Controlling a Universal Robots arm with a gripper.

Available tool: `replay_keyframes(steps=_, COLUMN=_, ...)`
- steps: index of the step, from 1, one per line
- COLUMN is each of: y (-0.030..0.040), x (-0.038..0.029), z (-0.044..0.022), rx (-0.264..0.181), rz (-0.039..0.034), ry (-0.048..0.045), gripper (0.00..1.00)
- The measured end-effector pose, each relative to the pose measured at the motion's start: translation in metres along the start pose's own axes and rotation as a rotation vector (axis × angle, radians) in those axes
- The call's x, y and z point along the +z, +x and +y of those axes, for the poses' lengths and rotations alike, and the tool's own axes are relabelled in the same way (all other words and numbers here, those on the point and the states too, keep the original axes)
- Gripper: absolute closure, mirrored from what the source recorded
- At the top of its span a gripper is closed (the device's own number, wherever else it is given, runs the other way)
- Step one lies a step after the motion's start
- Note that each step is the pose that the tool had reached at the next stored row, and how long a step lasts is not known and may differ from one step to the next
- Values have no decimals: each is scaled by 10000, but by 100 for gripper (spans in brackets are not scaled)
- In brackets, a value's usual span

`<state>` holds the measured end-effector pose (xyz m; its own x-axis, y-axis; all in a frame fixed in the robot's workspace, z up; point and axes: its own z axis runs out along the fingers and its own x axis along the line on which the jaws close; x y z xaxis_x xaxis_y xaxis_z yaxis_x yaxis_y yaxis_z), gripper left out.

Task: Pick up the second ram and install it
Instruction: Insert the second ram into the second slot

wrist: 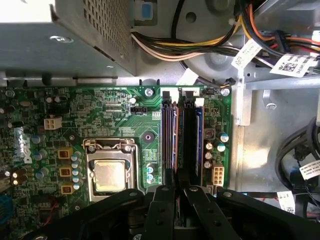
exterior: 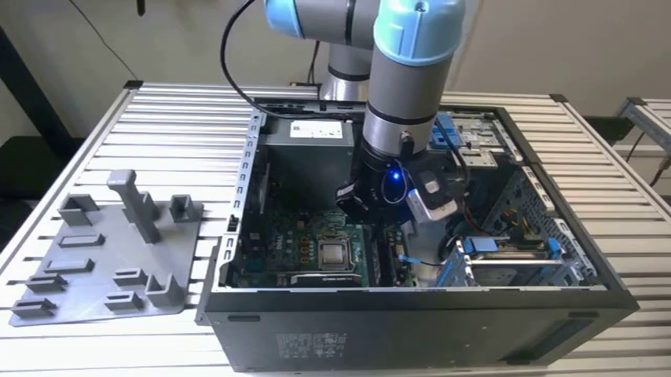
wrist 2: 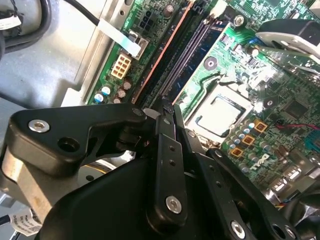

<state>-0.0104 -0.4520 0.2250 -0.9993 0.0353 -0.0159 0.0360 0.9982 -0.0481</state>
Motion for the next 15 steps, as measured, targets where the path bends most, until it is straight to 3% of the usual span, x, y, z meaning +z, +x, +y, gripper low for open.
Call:
replay_keyframes(steps=10, y=0, x=0, z=0, rx=-20, rz=-1, ry=2, gripper=86)
replay_keyframes(steps=15, y=-1, x=1, z=0, rx=-259, rz=-33, ry=-5, gripper=86)
